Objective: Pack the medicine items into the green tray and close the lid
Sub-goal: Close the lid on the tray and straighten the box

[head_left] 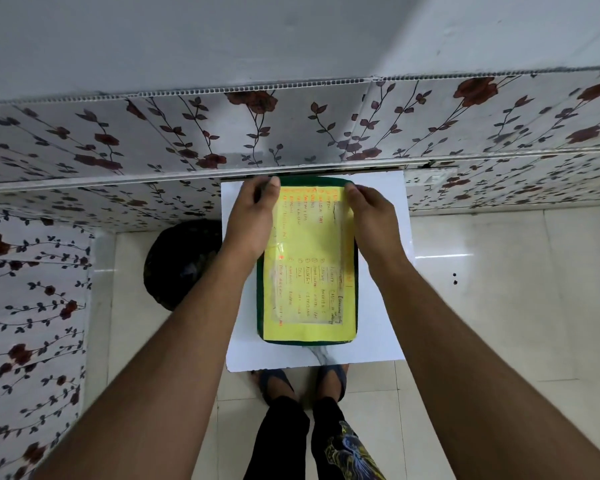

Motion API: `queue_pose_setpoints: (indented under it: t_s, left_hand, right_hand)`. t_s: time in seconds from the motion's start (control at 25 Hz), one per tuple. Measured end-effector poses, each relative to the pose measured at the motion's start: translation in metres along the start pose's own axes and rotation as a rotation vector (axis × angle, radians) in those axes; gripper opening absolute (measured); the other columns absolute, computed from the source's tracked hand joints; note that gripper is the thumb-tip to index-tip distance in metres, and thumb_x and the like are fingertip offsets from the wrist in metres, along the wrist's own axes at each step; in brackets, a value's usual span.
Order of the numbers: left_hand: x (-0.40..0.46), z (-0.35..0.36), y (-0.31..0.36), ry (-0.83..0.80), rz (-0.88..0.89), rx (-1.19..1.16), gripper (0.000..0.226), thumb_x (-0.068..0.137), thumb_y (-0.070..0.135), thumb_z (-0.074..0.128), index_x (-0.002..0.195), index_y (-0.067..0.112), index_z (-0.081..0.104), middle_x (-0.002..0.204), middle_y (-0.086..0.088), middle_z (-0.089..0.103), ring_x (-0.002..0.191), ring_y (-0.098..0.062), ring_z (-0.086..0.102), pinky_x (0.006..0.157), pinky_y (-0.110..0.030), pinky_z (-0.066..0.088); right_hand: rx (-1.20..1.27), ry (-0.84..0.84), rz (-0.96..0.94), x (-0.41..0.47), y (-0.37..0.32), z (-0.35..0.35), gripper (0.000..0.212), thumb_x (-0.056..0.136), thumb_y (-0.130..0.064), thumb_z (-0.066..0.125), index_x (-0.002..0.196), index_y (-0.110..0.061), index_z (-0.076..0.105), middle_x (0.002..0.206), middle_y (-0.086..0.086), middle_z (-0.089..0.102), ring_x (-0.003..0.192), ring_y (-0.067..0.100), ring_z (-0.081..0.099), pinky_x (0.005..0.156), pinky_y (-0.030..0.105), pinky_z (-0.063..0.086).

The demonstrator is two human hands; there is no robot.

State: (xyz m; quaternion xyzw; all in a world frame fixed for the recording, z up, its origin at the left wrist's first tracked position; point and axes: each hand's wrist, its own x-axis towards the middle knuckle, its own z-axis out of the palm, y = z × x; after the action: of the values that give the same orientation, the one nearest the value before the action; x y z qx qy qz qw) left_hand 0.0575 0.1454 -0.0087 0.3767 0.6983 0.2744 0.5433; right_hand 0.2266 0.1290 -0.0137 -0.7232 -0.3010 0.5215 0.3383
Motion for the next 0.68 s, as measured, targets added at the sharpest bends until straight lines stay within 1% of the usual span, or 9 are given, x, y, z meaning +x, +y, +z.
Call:
queue_pose_setpoints:
  t_s: [0.08,0.12,0.16,0.2,0.24,0.32,0.44,0.56,0.68]
  left_hand:
    - [0.012,0.008,0.000,-0.016,-0.022,-0.030,0.034,0.095,0.050,0.045,0.112,0.026,0.060,0.108,0.000,0.065,0.108,-0.024,0.060,0.092,-0.039,0.045]
    - [0.014,0.009,-0.003,-0.010,-0.025,-0.070,0.031,0.094,0.049,0.045,0.106,0.026,0.062,0.105,-0.001,0.066,0.104,-0.024,0.061,0.091,-0.038,0.046]
    - [0.013,0.009,-0.008,0.001,-0.025,-0.119,0.028,0.094,0.048,0.046,0.100,0.027,0.062,0.101,-0.002,0.066,0.097,-0.023,0.062,0.087,-0.038,0.046]
    - [0.012,0.009,-0.012,0.011,-0.029,-0.169,0.025,0.094,0.047,0.047,0.094,0.026,0.062,0.095,-0.004,0.064,0.089,-0.022,0.060,0.082,-0.037,0.045]
    - [0.012,0.009,-0.014,0.016,-0.036,-0.219,0.025,0.094,0.045,0.049,0.089,0.024,0.060,0.090,-0.006,0.060,0.083,-0.022,0.057,0.078,-0.036,0.043]
    - [0.014,0.009,-0.014,0.020,-0.053,-0.269,0.024,0.093,0.043,0.051,0.084,0.021,0.057,0.084,-0.010,0.057,0.077,-0.022,0.053,0.073,-0.036,0.041]
    - [0.014,0.011,-0.009,0.027,-0.055,-0.263,0.026,0.094,0.043,0.049,0.080,0.022,0.054,0.080,-0.010,0.054,0.073,-0.023,0.051,0.070,-0.036,0.039]
    - [0.016,0.011,-0.009,0.043,-0.067,-0.241,0.027,0.095,0.043,0.048,0.078,0.023,0.052,0.076,-0.008,0.053,0.071,-0.022,0.049,0.068,-0.035,0.038]
    - [0.015,0.012,-0.008,0.042,-0.066,-0.243,0.027,0.096,0.042,0.046,0.081,0.020,0.050,0.073,-0.006,0.050,0.067,-0.021,0.047,0.064,-0.033,0.037]
  right_hand:
    - [0.029,0.022,0.002,0.011,-0.003,0.013,0.034,0.098,-0.042,0.046,0.096,-0.018,0.070,0.086,-0.005,0.070,0.087,0.019,0.065,0.083,0.037,0.049]
    - [0.061,0.034,0.014,0.012,-0.002,0.016,0.033,0.098,-0.041,0.047,0.084,-0.021,0.069,0.076,-0.007,0.067,0.079,0.019,0.063,0.077,0.035,0.048]
    - [0.096,0.041,0.025,0.011,-0.001,0.017,0.034,0.098,-0.040,0.048,0.076,-0.023,0.067,0.070,-0.007,0.065,0.074,0.020,0.062,0.073,0.034,0.047]
    - [0.128,0.043,0.032,0.010,0.001,0.017,0.034,0.098,-0.039,0.049,0.072,-0.024,0.066,0.068,-0.006,0.065,0.071,0.021,0.061,0.071,0.034,0.047]
    - [0.151,0.044,0.037,0.009,0.001,0.016,0.035,0.098,-0.038,0.050,0.071,-0.023,0.067,0.069,-0.004,0.067,0.071,0.022,0.062,0.072,0.036,0.048]
    - [0.158,0.057,0.043,0.010,-0.001,0.017,0.035,0.097,-0.037,0.051,0.074,-0.021,0.070,0.073,0.000,0.071,0.073,0.024,0.064,0.074,0.037,0.049]
    - [0.158,0.098,0.044,0.009,-0.006,0.019,0.034,0.098,-0.035,0.050,0.075,-0.020,0.069,0.071,-0.001,0.069,0.069,0.021,0.061,0.069,0.032,0.046]
    - [0.156,0.109,0.047,0.009,-0.006,0.020,0.034,0.098,-0.035,0.050,0.075,-0.019,0.069,0.069,-0.002,0.067,0.067,0.020,0.059,0.066,0.030,0.044]
    - [0.171,0.118,0.063,0.009,-0.008,0.021,0.034,0.098,-0.033,0.051,0.073,-0.017,0.068,0.067,-0.002,0.064,0.065,0.018,0.056,0.065,0.029,0.042]
